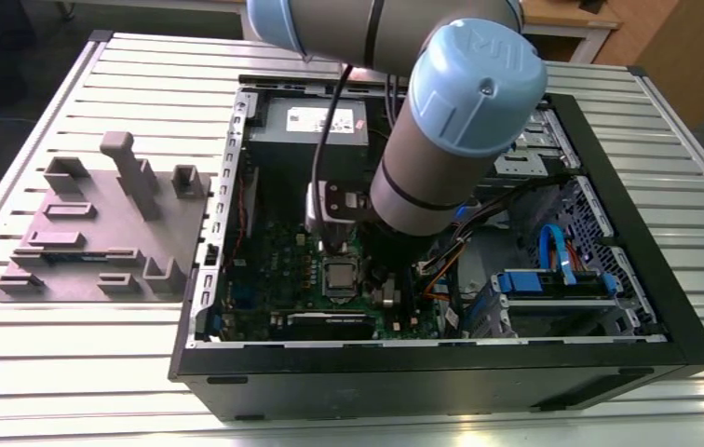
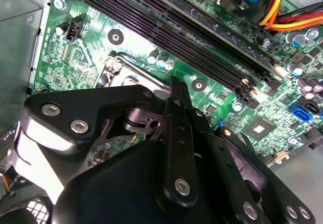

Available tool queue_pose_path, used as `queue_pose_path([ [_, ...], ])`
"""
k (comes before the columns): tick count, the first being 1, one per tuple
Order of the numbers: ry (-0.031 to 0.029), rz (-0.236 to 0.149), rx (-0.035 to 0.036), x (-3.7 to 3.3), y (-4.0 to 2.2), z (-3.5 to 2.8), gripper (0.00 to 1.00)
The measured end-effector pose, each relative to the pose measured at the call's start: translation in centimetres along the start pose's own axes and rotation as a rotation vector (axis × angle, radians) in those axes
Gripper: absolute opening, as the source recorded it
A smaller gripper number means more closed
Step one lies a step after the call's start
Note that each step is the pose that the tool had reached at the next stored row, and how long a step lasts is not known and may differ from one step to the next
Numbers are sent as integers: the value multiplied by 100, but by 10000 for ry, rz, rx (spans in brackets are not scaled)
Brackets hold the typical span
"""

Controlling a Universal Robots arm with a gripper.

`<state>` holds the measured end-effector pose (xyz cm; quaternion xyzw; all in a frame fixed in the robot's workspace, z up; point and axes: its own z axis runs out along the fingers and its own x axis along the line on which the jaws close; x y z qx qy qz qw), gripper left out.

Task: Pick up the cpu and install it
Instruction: 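Install the first cpu locking lever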

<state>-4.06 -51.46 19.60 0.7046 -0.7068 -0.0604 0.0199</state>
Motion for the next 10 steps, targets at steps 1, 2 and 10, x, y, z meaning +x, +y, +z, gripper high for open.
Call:
queue_pose_path([
  [1, 3, -5, -1, 0, 0, 5, 10],
  [2, 4, -9, -1, 1, -1, 9, 10],
  [10, 12, -41, -3, -2, -3, 34, 10],
])
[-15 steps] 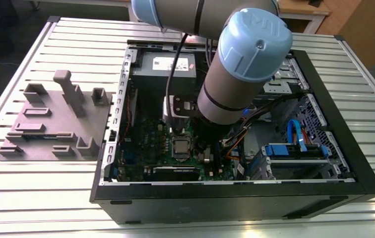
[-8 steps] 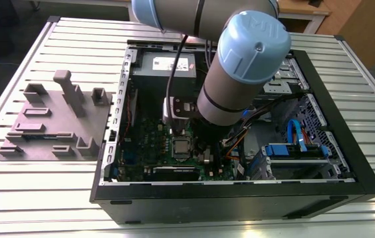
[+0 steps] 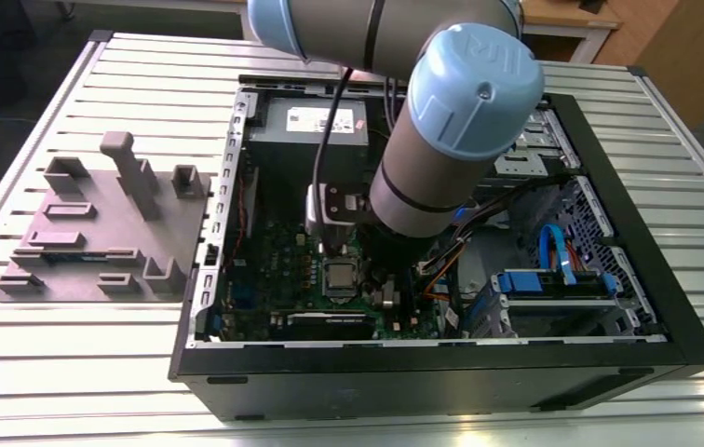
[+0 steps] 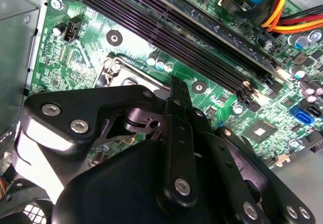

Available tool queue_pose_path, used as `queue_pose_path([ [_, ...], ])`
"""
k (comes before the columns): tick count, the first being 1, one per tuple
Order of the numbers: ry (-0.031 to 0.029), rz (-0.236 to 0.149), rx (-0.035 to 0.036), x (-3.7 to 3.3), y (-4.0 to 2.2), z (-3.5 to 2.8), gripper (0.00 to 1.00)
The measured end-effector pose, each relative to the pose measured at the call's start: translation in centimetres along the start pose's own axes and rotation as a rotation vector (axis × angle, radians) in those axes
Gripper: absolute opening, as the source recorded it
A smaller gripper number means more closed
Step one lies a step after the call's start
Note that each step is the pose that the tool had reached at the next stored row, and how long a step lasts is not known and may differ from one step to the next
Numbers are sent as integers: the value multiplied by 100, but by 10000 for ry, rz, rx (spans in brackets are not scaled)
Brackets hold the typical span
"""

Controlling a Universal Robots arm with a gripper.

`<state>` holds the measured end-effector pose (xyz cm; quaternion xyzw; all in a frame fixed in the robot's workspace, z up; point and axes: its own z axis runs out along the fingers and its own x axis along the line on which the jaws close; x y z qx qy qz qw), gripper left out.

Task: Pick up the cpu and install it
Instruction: 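Install the first cpu locking lever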

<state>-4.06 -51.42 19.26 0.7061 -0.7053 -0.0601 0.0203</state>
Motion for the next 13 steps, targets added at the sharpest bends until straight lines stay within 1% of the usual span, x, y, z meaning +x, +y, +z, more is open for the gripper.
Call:
queue_pose_path([
  [13, 24, -18, -1, 0, -3, 28, 10],
])
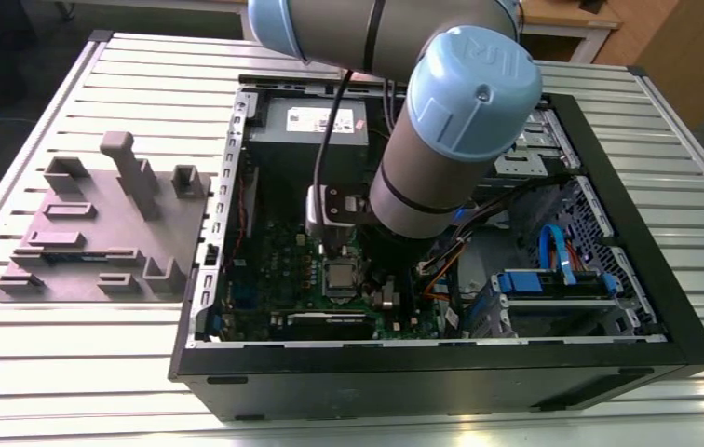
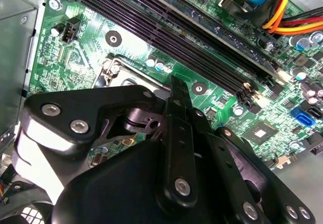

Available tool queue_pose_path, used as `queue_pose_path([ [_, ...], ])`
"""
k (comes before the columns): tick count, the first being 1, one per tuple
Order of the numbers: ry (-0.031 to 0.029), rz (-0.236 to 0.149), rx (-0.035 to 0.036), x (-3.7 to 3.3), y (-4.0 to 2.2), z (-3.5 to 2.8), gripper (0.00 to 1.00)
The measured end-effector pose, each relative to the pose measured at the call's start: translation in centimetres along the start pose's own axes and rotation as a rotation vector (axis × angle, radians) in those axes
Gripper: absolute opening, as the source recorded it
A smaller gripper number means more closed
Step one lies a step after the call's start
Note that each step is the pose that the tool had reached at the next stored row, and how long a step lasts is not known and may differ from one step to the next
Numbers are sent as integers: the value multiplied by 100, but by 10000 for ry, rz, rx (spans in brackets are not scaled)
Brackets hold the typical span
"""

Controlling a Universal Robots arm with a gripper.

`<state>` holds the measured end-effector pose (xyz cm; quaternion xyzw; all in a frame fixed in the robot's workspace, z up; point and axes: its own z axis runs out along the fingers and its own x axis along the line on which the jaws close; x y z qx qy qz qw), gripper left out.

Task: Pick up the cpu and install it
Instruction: 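Install the first cpu locking lever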

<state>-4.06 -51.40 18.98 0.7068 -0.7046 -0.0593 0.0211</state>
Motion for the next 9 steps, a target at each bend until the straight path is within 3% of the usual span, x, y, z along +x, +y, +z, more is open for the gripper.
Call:
queue_pose_path([
  [9, 4, -22, -2, 0, -3, 16, 10],
])
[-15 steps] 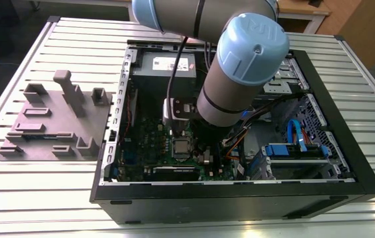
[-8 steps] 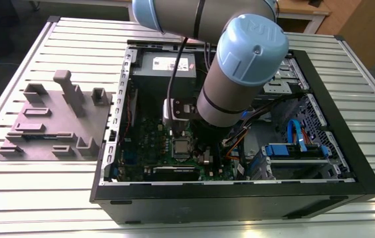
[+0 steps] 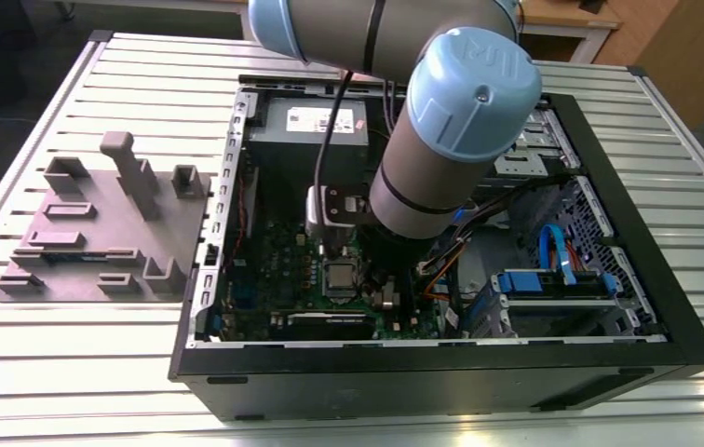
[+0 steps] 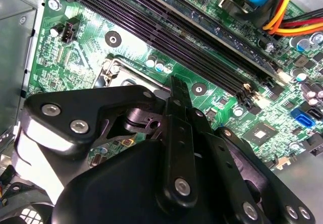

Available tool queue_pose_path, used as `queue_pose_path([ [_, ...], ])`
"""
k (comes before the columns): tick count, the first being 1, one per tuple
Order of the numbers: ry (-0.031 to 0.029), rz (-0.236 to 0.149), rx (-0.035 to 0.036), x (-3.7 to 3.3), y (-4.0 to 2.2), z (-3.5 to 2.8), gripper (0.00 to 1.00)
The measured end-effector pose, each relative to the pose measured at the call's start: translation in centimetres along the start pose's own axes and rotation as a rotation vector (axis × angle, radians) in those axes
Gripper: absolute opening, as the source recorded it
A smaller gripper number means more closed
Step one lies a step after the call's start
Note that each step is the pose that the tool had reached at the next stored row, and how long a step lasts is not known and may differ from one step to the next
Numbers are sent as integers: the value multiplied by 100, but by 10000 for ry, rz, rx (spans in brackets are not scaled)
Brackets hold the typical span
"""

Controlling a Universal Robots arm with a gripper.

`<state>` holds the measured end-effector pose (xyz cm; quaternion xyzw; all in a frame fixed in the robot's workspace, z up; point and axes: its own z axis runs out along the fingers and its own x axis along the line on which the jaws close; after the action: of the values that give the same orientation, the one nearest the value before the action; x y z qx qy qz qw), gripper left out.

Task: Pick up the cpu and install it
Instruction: 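Install the first cpu locking lever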

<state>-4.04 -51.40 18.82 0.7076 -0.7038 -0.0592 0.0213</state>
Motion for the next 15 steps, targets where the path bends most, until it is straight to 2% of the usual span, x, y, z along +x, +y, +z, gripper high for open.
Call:
queue_pose_path([
  [15, 7, -77, -3, -5, -29, 13, 10],
])
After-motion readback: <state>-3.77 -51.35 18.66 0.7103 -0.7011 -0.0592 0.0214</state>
